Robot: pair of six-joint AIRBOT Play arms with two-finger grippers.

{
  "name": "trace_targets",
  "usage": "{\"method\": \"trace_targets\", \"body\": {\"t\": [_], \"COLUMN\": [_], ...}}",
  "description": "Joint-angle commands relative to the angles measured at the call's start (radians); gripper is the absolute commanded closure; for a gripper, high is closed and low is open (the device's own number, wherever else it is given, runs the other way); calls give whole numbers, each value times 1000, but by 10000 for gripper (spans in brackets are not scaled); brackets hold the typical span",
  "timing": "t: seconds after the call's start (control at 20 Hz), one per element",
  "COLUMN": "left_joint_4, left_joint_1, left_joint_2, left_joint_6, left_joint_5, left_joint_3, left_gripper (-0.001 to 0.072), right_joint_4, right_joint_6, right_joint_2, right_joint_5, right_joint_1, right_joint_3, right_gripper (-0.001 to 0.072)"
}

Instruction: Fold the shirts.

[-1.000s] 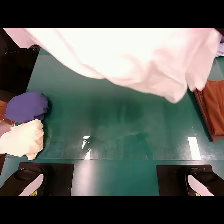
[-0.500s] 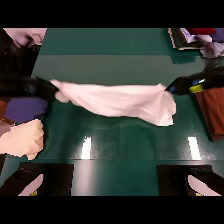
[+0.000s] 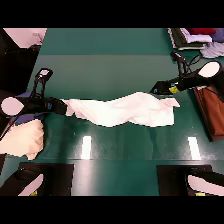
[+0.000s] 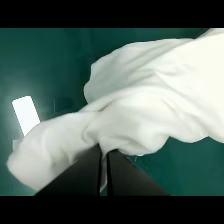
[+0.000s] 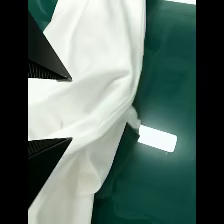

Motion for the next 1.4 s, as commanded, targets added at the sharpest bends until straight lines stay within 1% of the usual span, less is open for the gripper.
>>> {"method": "trace_targets", "body": {"t": [0.0, 0.1, 0.2, 0.3, 0.45, 0.5, 0.55, 0.6, 0.7, 0.8, 0.95, 1.15, 1.35], "left_joint_4": [-1, -1, -1, -1, -2, -2, -2, -2, 24, 95, 171, 174, 149], "left_joint_1": [0, 0, 0, 0, -1, 0, 0, 0, 0, 0, 0, 0, 0], "left_joint_2": [0, -1, -1, -1, -1, -1, -1, 0, 10, 13, 13, 13, 13], "left_joint_6": [1, 0, 1, 0, 0, 0, 0, 0, -1, -3, 1, 1, 1], "left_joint_5": [7, 11, 21, 23, 24, 24, 25, 24, 11, -52, -131, -132, -144], "left_joint_3": [-10, -10, -10, -10, -10, -10, -10, -10, 18, 140, 443, 843, 1149], "left_gripper": [678, 678, 678, 678, 678, 678, 678, 678, 678, 678, 679, 678, 678], "right_joint_4": [-76, -141, -185, -201, -202, -202, -202, -203, -203, -204, -203, -201, -201], "right_joint_6": [-26, -53, -62, -62, -63, -63, -64, -64, -63, -61, -32, -17, -17], "right_joint_2": [1, 61, 119, 153, 151, 133, 115, 96, 85, 124, 235, 346, 424], "right_joint_5": [137, 116, 35, -21, -53, -55, -56, -53, -38, -14, -3, 5, 14], "right_joint_1": [-43, -45, -45, -45, -45, -45, -40, -33, -29, -42, -98, -193, -268], "right_joint_3": [3, -89, -177, -234, -273, -269, -260, -242, -183, -81, 136, 426, 608], "right_gripper": [303, 303, 303, 303, 306, 362, 510, 697, 696, 696, 696, 696, 695]}}
